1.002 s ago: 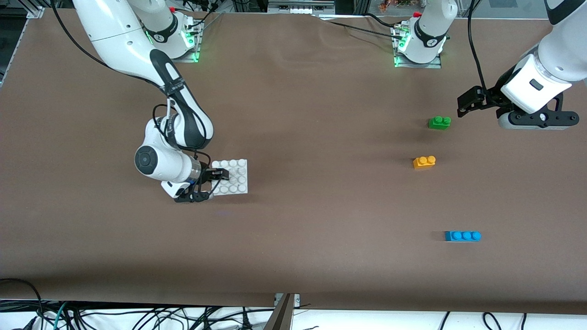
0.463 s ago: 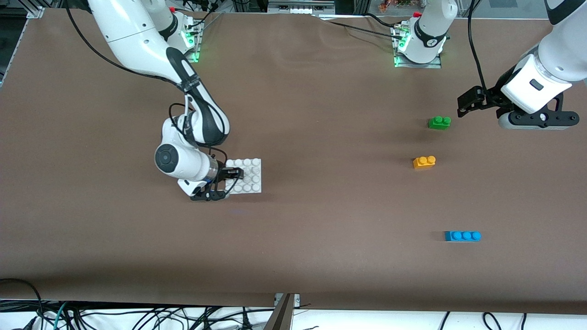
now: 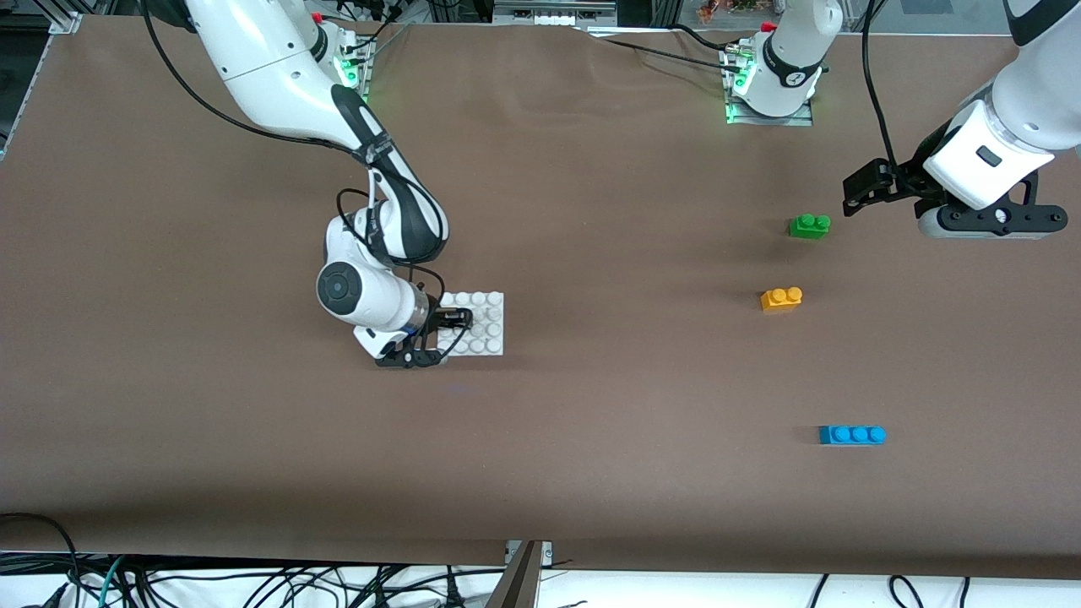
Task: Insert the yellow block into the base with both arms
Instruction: 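Slide the white base plate with the right gripper toward the table middle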
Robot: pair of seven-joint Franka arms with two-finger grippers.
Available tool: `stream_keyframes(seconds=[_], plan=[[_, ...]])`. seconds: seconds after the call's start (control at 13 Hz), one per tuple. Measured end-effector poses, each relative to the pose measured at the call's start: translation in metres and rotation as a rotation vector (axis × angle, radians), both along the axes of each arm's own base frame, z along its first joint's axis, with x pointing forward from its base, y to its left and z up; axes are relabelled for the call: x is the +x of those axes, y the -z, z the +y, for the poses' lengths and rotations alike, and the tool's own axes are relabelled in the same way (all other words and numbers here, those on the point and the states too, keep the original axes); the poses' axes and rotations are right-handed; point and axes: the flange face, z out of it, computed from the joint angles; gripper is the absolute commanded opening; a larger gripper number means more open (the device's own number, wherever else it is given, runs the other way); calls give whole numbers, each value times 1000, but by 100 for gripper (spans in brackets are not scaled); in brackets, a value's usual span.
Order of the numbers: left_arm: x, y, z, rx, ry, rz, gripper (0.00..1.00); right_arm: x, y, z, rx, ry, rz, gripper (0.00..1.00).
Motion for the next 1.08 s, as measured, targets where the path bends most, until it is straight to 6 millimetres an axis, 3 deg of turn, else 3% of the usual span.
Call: stream_keyframes(seconds=[0.85, 1.08], plan=[[0, 0, -2, 0, 4, 0, 100, -18, 0, 82, 16, -19, -21, 62], [0, 0, -1, 0, 2, 0, 100, -21, 0, 91, 18, -28, -24, 62]])
